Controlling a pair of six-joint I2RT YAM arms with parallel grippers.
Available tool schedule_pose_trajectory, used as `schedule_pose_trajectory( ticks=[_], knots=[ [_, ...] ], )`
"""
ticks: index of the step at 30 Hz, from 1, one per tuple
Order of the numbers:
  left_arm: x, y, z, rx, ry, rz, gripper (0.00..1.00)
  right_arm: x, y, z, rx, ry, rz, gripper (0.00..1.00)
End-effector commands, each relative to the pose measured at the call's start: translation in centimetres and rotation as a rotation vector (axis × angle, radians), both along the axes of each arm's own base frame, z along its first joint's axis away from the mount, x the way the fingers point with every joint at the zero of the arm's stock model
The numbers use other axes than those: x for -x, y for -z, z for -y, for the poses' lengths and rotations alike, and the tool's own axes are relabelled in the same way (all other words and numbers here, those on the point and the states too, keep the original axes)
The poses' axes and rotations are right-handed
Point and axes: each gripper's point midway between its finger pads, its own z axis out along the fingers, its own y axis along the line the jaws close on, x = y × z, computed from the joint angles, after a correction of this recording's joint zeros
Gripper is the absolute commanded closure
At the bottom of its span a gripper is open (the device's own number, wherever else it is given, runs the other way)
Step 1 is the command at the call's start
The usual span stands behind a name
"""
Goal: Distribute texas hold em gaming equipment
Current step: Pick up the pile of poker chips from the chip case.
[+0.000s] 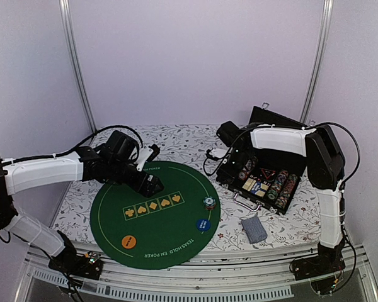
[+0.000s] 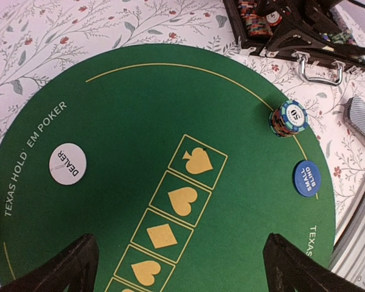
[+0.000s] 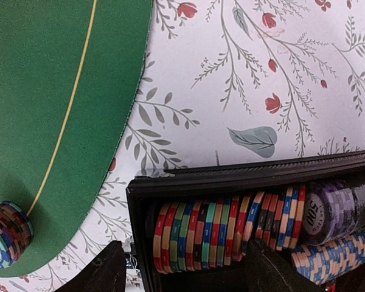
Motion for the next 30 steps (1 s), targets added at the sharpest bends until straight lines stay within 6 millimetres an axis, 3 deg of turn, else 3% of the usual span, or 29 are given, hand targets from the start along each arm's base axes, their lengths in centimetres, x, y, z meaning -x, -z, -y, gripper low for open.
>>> schedule_pose_trajectory(
  ticks=[1,8,15,24,30],
  knots=[
    [-0.2,0.3,-0.6,-0.012,-0.006,0.006,0.03,-1.8,1.1,3.5,0.040,0.096,-0.006,0.31],
    [-0.3,0.3,-0.6,-0.010,-0.013,0.006,0.03,-2.4,1.2,3.0,0.020,0.087,-0.015,0.31],
    [-0.2,0.5,-0.8,-0.012,-0.016,0.003,0.03,-3.1,0.7,2.3,-0.015,0.093,0.001,0.43],
    [0.0,0.4,-1.0,-0.013,-0.018,0.010,0.03,-3.1,2.4,2.6,-0.004,0.090,-0.035,0.50],
    [0.0,0.5,-1.3,-0.017,-0.024,0.009,0.03,-4.6,1.3,3.2,-0.030,0.132,-0.020,0.53]
  ],
)
